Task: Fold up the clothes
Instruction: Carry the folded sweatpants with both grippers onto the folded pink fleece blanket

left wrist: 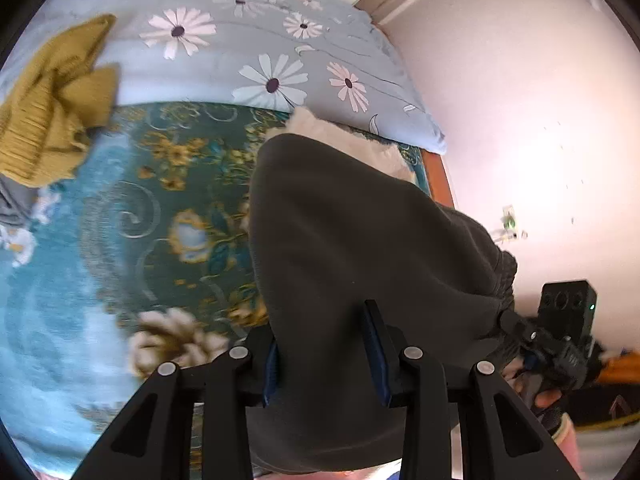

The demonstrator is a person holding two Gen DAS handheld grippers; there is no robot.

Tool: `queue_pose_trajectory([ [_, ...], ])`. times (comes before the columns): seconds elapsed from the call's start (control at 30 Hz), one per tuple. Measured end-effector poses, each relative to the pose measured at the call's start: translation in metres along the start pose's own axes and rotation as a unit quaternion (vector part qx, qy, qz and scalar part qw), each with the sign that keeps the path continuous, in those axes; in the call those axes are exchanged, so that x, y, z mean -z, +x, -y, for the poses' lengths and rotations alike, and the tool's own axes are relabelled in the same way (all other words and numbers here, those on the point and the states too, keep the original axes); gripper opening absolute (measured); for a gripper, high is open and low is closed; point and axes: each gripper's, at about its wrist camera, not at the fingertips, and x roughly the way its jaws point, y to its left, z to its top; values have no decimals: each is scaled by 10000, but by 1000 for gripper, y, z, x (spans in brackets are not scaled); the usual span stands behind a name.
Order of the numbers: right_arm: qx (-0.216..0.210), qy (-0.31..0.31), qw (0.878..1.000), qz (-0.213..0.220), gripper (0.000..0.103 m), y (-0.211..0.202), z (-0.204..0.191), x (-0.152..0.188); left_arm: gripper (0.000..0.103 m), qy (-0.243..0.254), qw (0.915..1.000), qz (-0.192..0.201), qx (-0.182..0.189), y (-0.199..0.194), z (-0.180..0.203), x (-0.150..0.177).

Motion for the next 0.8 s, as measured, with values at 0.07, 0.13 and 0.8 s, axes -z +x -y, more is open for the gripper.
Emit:
queue_pose_trajectory([
  [0.07, -42, 32, 10000, -52, 66, -3, 19, -21, 38, -112, 9999, -82, -66, 22, 15, -17],
  [0.13, -91, 68, 9999, -100, 66, -5, 38, -45, 38, -224, 9995, -164, -132, 43, 30, -34],
  [0.8, -7, 507, 9983, -303, 66, 60, 186, -222, 39, -1073, 9921, -373, -535, 190, 38, -181],
])
